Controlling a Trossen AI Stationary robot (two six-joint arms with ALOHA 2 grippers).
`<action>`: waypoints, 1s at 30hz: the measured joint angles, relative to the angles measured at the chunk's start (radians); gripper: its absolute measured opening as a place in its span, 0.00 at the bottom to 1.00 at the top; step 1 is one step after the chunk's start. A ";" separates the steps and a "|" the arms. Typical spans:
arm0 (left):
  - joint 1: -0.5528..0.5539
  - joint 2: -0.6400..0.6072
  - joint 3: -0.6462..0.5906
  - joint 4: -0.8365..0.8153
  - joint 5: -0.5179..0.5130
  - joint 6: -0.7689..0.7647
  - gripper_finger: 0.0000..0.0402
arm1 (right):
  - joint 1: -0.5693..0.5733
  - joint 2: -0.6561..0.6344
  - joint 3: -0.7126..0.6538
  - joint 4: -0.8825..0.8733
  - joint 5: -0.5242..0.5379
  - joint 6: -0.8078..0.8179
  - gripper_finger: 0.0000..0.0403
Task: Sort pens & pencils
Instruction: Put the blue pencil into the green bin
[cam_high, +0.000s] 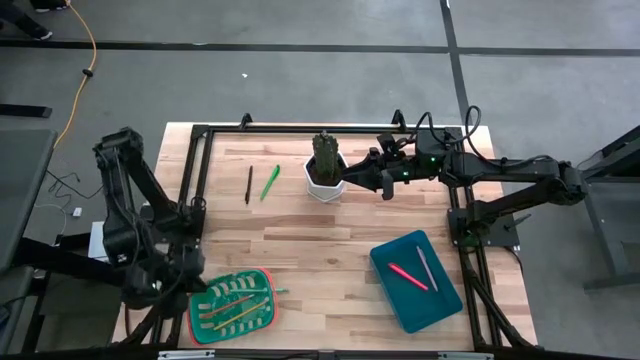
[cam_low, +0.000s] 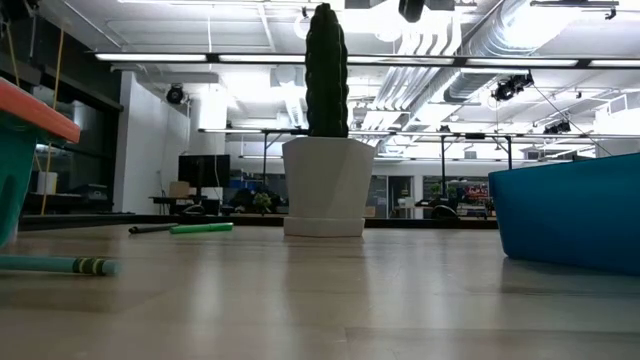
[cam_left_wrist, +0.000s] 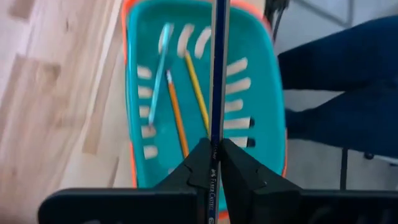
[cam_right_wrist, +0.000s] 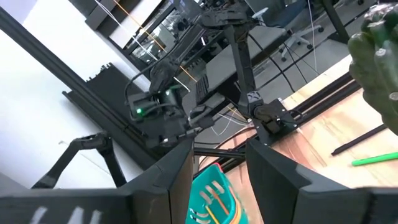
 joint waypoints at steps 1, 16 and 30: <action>0.002 0.014 0.000 0.001 0.018 -0.013 0.04 | 0.000 0.000 0.000 0.000 0.000 -0.001 0.35; 0.026 0.132 0.000 0.099 0.086 -0.042 0.04 | 0.000 0.000 0.000 -0.004 0.000 -0.024 0.35; 0.233 0.208 0.000 0.102 0.294 0.258 0.04 | 0.000 0.000 0.000 -0.005 -0.003 -0.032 0.35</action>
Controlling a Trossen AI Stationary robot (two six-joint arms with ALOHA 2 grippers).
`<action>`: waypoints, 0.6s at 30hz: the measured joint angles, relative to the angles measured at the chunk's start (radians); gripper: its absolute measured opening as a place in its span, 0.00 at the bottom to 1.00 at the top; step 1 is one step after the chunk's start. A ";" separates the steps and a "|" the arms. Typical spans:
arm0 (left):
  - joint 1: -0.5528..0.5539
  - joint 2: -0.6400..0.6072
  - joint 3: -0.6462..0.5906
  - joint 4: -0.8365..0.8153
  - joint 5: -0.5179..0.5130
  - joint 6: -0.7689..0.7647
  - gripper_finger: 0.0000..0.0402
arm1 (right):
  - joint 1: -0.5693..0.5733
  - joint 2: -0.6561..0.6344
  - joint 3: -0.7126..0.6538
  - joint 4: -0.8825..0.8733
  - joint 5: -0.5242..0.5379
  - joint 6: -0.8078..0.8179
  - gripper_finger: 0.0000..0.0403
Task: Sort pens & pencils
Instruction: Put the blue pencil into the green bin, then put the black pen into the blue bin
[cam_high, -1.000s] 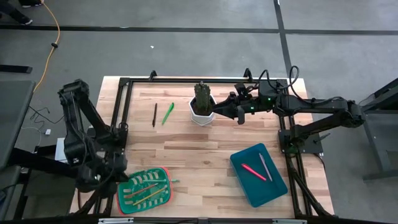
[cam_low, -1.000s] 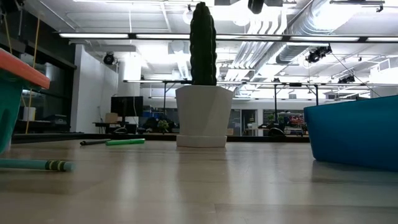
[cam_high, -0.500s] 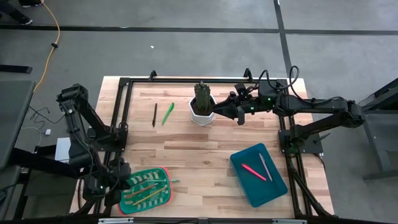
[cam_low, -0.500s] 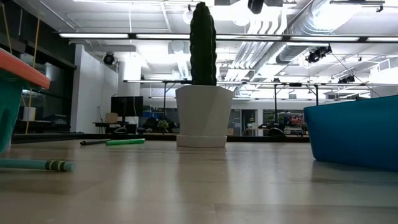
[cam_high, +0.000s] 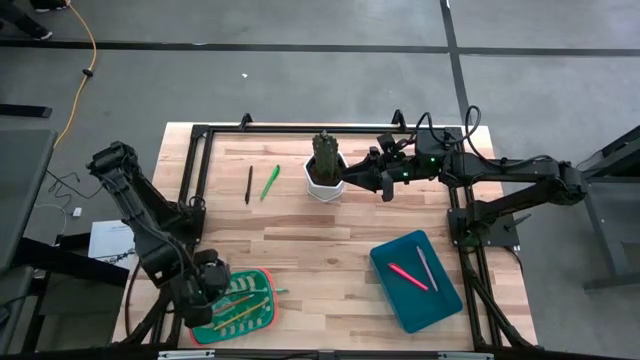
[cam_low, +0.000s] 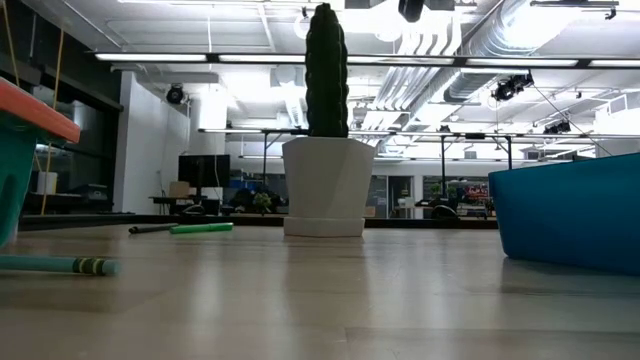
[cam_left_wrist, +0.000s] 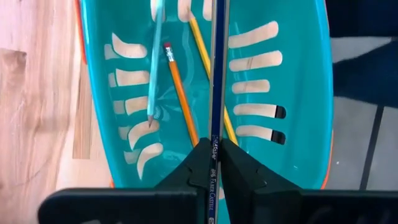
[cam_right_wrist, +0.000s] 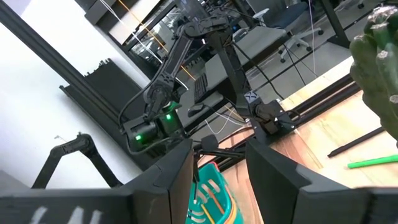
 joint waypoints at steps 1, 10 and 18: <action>0.006 0.001 0.000 0.000 0.008 0.013 0.04 | 0.000 0.000 0.000 0.000 0.000 0.000 0.35; 0.046 0.008 -0.075 0.108 0.096 0.057 0.08 | 0.000 0.000 0.000 -0.001 -0.002 -0.008 0.35; 0.047 0.008 -0.162 0.229 0.124 0.002 0.25 | 0.000 0.000 0.000 -0.007 -0.003 -0.008 0.35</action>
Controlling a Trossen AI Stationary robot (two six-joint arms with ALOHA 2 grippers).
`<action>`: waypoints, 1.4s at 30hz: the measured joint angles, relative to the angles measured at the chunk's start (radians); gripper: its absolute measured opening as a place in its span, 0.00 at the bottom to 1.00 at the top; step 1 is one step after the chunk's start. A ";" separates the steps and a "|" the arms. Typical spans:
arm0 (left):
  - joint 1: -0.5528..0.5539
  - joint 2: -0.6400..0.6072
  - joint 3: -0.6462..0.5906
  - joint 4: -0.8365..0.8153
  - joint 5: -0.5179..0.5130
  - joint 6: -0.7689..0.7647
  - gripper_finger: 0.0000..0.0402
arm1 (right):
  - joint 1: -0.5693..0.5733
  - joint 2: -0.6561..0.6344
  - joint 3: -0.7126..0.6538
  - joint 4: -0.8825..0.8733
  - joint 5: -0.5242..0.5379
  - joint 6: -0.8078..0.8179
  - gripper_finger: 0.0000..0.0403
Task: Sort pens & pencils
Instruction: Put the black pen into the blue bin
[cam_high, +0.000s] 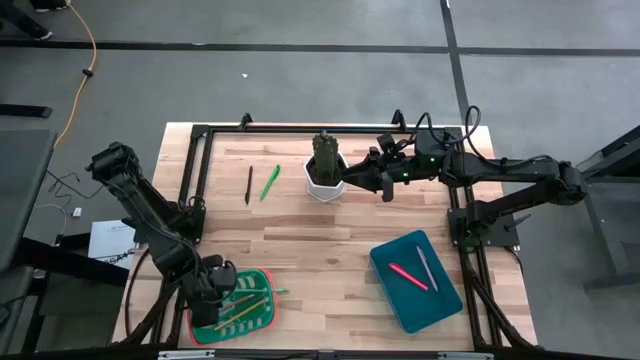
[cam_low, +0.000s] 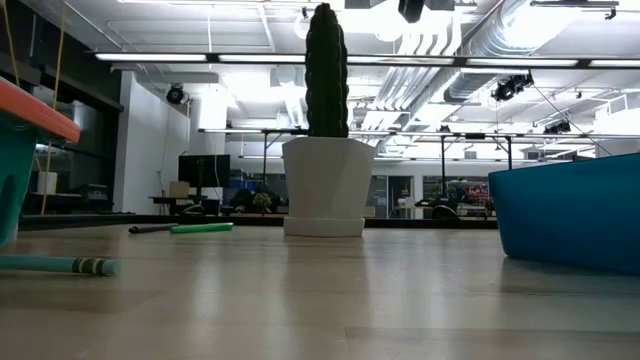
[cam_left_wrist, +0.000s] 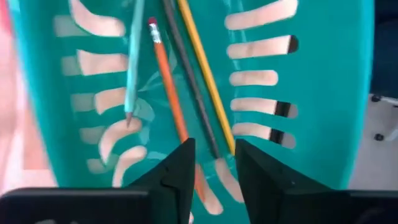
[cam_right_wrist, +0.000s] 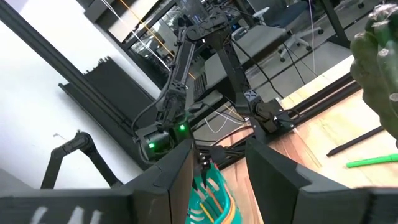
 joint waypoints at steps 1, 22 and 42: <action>0.000 0.000 0.000 -0.004 -0.013 0.000 0.27 | 0.000 0.000 0.000 -0.001 0.000 0.000 0.35; 0.448 -0.214 0.001 -0.033 -0.261 0.185 0.29 | 0.000 0.000 0.000 -0.001 -0.033 -0.041 0.35; 1.152 -0.201 0.031 -0.287 -0.130 0.443 0.29 | -0.092 -0.135 0.000 -0.303 -0.158 -0.354 0.35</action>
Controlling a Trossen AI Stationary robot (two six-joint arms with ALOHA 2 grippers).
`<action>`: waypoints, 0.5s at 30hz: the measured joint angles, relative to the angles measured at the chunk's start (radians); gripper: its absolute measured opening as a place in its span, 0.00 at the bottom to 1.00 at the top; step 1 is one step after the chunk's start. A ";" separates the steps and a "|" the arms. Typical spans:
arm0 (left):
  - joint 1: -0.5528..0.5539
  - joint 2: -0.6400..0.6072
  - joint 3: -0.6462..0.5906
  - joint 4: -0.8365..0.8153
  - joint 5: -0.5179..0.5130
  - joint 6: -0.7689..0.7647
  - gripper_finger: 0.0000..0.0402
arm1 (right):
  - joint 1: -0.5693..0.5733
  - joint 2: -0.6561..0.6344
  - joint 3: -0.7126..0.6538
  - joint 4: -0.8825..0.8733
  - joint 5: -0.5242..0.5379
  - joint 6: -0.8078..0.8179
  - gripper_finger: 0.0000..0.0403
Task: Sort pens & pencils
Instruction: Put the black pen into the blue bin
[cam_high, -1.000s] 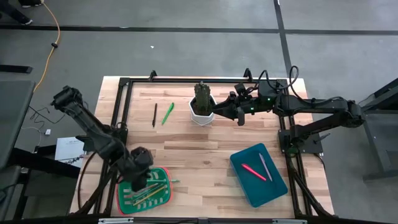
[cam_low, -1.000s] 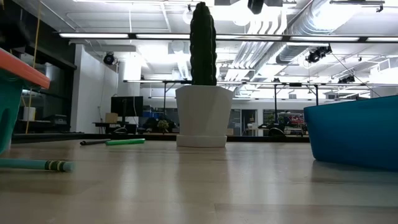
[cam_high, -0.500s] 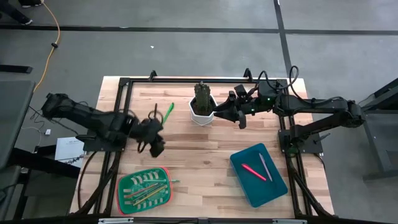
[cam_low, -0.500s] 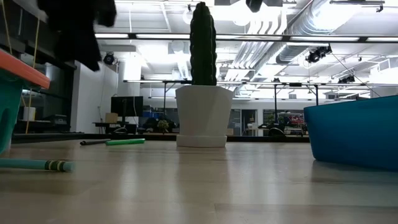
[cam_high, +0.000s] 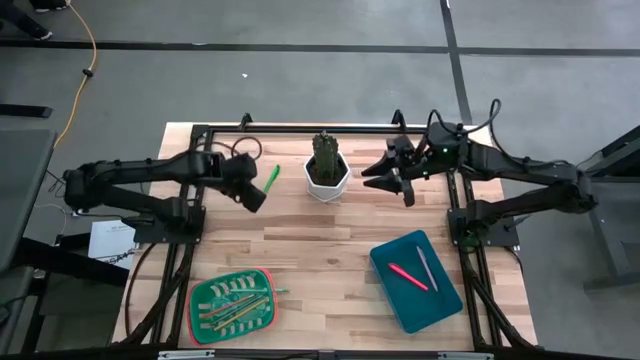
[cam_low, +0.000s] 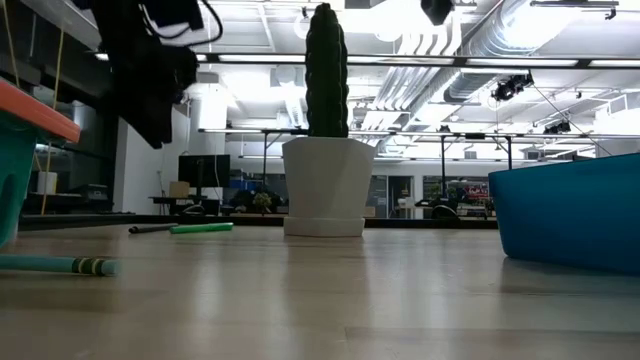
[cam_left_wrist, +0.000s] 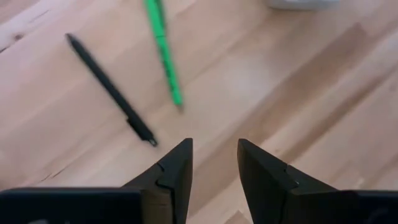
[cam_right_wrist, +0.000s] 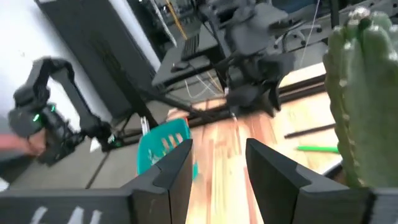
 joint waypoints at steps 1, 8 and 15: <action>0.023 0.010 0.000 0.000 0.005 0.004 0.29 | -0.005 -0.007 0.000 -0.020 -0.006 -0.014 0.35; 0.157 0.152 0.000 -0.001 0.072 0.012 0.29 | -0.026 -0.053 0.000 -0.137 -0.015 -0.095 0.35; 0.178 0.265 0.000 0.030 0.068 0.000 0.29 | -0.027 -0.074 0.000 -0.153 -0.024 -0.100 0.35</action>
